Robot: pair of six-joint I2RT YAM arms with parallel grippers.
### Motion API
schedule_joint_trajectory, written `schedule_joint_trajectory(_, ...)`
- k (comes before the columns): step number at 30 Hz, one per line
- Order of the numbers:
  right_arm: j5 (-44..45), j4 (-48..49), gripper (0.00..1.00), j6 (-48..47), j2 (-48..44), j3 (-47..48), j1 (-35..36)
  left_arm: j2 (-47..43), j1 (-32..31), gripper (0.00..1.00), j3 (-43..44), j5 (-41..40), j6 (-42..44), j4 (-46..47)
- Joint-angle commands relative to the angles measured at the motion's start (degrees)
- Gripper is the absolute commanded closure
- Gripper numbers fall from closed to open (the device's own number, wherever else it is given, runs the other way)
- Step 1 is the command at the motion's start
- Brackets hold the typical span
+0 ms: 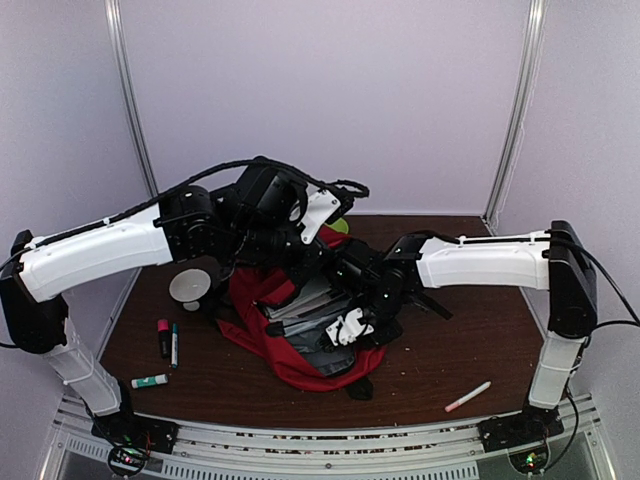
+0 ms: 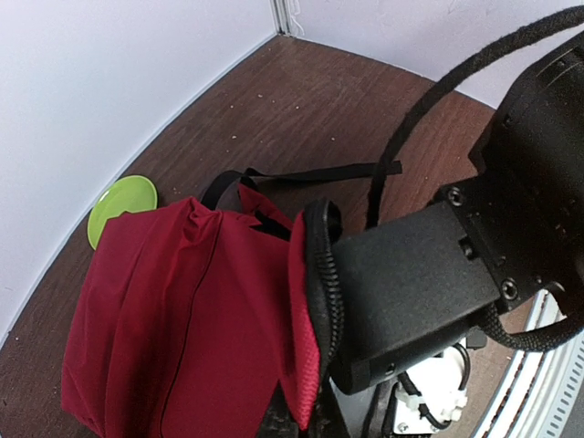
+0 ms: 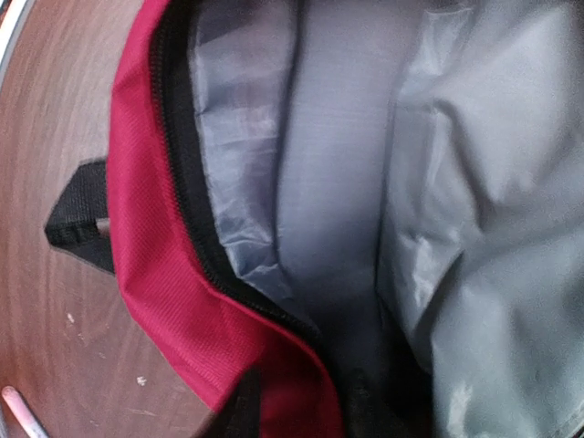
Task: Pack the student bag
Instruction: Adjust the largest pocket of the bag to the student bag.
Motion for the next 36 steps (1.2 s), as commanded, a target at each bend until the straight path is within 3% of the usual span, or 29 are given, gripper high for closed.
schedule_joint_trajectory(1,3.24,-2.36,0.96,-0.4,0.72,2.63,0.94,-0.25,-0.86,1.0,-0.57,0.52,0.35,4.44)
schedule_joint_trajectory(2,2.7,-3.91,1.0,-0.34,0.01,3.16,1.09,-0.31,-0.86,1.0,-0.8,0.22,0.43,4.36)
schedule_joint_trajectory(8,-8.07,-6.41,1.0,-0.16,-15.21,0.91,1.18,0.6,1.24,1.0,-2.71,-0.28,-0.19,4.26)
schedule_joint_trajectory(14,-11.74,-5.95,1.0,2.99,-24.98,-0.23,0.02,2.86,3.27,1.0,-4.88,0.42,-0.01,6.42)
schedule_joint_trajectory(18,-13.84,-0.8,1.0,4.47,-27.53,-6.66,-1.71,4.57,3.54,1.0,-4.33,1.2,0.05,5.98)
schedule_joint_trajectory(24,-13.65,-1.83,1.0,4.44,-25.42,-12.54,-1.81,1.86,3.45,1.0,-1.74,5.73,-1.16,3.5)
schedule_joint_trajectory(29,-17.66,-4.88,0.8,6.43,-28.47,-15.12,-2.56,-3.36,3.37,1.0,-6.24,11.82,0.0,6.69)
schedule_joint_trajectory(33,-21.81,-9.87,0.49,6.63,-33.74,-15.17,-6.9,-3.8,1.31,1.0,-9.38,14.52,1.91,6.89)
schedule_joint_trajectory(36,-26.42,-15.86,0.42,3.95,-36.27,-13.7,-12.73,-2.21,-2.93,1.0,-9.05,14.73,4.63,3.05)
